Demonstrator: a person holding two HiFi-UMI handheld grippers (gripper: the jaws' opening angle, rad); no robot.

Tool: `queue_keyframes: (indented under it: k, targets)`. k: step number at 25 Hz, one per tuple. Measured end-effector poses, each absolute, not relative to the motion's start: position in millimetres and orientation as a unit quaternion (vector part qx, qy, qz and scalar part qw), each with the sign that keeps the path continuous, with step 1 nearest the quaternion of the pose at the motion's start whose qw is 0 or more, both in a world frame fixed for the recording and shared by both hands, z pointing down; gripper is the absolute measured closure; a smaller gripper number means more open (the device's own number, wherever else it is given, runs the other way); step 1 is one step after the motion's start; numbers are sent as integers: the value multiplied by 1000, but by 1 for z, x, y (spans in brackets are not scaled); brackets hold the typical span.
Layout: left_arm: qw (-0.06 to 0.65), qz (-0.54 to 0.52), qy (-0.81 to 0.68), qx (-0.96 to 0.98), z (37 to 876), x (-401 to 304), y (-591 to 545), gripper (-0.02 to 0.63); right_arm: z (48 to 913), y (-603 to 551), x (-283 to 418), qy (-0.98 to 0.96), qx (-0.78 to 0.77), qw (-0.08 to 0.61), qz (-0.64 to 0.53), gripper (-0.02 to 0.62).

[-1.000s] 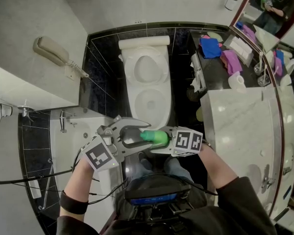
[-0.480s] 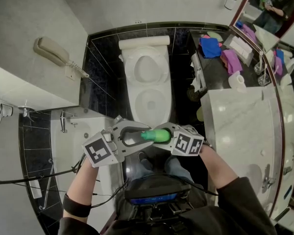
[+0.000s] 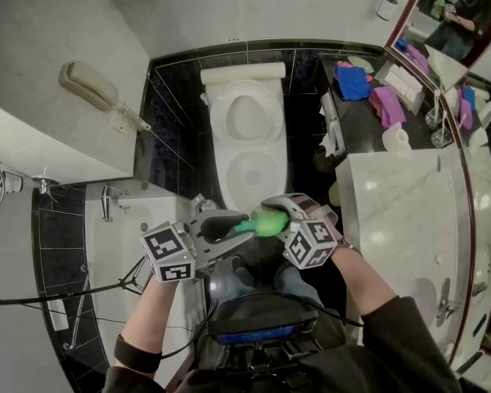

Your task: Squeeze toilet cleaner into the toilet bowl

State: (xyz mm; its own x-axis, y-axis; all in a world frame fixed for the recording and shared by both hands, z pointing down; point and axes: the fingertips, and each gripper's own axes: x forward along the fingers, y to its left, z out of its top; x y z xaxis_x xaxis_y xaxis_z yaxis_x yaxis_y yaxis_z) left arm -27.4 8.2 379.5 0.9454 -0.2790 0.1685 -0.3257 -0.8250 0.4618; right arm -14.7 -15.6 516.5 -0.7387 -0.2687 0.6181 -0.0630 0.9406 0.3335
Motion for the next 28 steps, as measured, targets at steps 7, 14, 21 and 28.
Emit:
queue_keyframes:
  k: [7,14,21,28]
  targets:
    - [334,7,-180,925,390,-31,9,463,518,-25,-8,-901,109,371,-196,408]
    - [197,32,-169,965,377,-25,10,242,521,-13,-14,-925,74,352,-120,408]
    - [-25,149,-123,981,357,-18,16,209,511,16,-23,-950,-27,308,42,408]
    - [-81,170,-105,977,348,-20,10,252,509,39,-26,-945,-107,289,113,408]
